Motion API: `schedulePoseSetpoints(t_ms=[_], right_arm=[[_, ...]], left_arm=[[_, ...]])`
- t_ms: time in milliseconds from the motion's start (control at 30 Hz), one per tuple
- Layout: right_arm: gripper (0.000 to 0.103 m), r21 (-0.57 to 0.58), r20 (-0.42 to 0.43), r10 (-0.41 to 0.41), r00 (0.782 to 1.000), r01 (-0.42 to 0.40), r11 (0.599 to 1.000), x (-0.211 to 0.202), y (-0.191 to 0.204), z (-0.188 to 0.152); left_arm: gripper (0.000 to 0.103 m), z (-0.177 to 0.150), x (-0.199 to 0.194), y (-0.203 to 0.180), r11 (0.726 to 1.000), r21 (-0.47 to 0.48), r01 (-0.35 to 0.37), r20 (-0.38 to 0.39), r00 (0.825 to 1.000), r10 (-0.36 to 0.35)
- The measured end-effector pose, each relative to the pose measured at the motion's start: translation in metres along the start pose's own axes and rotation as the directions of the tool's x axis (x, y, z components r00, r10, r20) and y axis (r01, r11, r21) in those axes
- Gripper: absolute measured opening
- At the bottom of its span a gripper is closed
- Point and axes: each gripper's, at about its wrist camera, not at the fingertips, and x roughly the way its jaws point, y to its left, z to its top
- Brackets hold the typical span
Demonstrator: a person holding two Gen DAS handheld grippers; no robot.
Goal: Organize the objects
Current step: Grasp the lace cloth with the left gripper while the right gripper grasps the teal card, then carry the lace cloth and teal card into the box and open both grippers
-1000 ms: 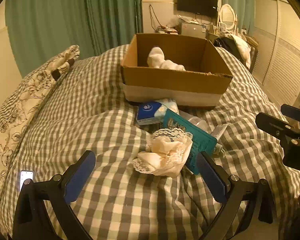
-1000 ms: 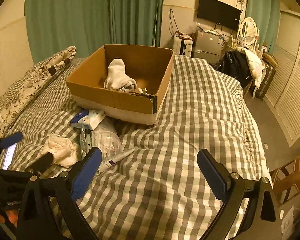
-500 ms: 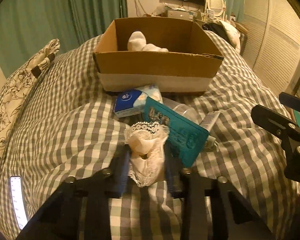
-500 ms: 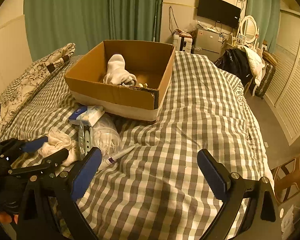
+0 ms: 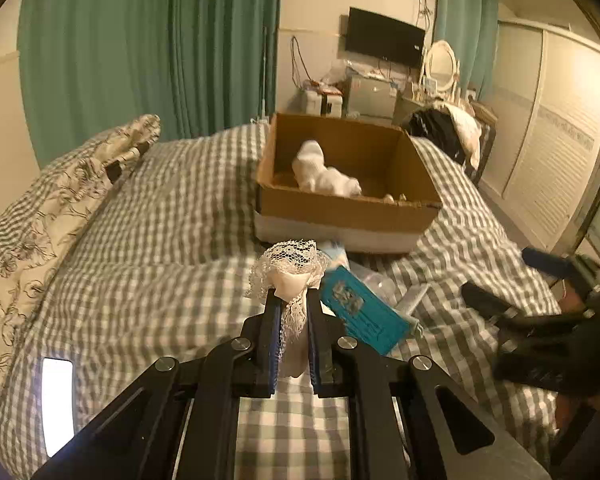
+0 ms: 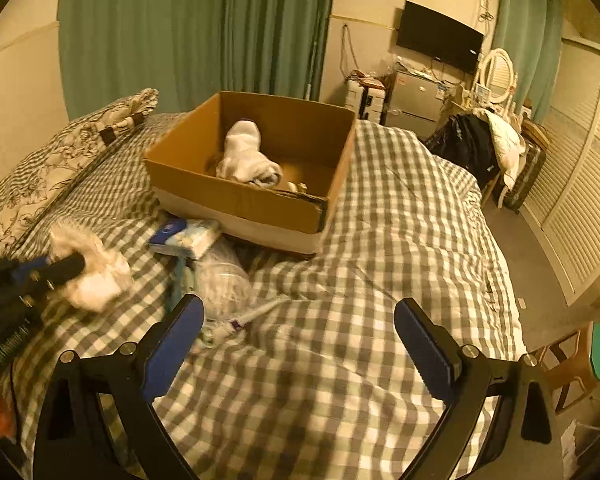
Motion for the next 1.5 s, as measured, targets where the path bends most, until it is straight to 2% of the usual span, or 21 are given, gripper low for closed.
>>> schedulePoseSetpoints(t_ms=[167,367,533,600,733,800,1000,1100,1133,1167,1367,1500], right_arm=[[0.096,-0.073,-0.014,0.034,0.999,-0.035,0.997,0.008,0.032,0.004],[0.094,-0.131,-0.091,0.062,0.994,-0.074,0.989,0.039,0.064,0.002],[0.078,-0.172,-0.157,0.084,0.984,-0.111,0.979,0.057,0.081,-0.006],[0.068,-0.19,-0.174,0.082,0.981,-0.115,0.975,0.061,0.087,-0.009],[0.055,-0.223,-0.18,0.071,0.981,-0.111,0.968,0.06,0.096,-0.012],[0.043,-0.232,-0.176,0.083,0.981,-0.123,0.965,0.057,0.101,-0.011],[0.033,-0.255,-0.185,0.105,0.977,-0.151,0.955,0.059,0.117,-0.009],[0.02,-0.249,-0.21,0.104,0.972,-0.156,0.956,0.067,0.117,-0.014],[0.01,-0.235,-0.215,0.114,0.97,-0.165,0.958,0.068,0.115,-0.014],[0.008,-0.22,-0.217,0.124,0.968,-0.172,0.96,0.069,0.113,-0.014],[0.007,-0.16,-0.167,0.167,0.972,-0.194,0.968,0.05,0.097,-0.006],[0.007,-0.127,-0.12,0.199,0.973,-0.214,0.969,0.027,0.085,0.002]], left_arm=[[0.011,0.0,-0.007,0.017,1.0,-0.02,-0.012,0.012,1.0,0.012],[0.011,-0.008,0.006,0.034,0.999,-0.044,-0.021,-0.02,1.0,0.02],[0.011,-0.015,0.016,0.04,0.999,-0.05,-0.017,-0.047,0.999,0.015],[0.011,-0.018,0.018,0.041,0.999,-0.048,-0.011,-0.054,0.998,0.009],[0.011,-0.021,0.022,0.044,0.999,-0.05,-0.002,-0.065,0.998,-0.001],[0.011,-0.023,0.023,0.047,0.999,-0.054,0.0,-0.069,0.998,-0.004],[0.011,-0.027,0.026,0.053,0.998,-0.069,0.009,-0.081,0.997,-0.015],[0.011,-0.028,0.026,0.054,0.997,-0.074,0.012,-0.083,0.996,-0.018],[0.011,-0.029,0.025,0.055,0.997,-0.075,0.013,-0.083,0.996,-0.019],[0.011,-0.028,0.025,0.055,0.997,-0.075,0.012,-0.083,0.996,-0.018],[0.011,-0.027,0.016,0.053,0.997,-0.078,0.013,-0.076,0.997,-0.019],[0.011,-0.022,0.004,0.045,0.997,-0.072,0.038,-0.061,0.997,-0.043]])
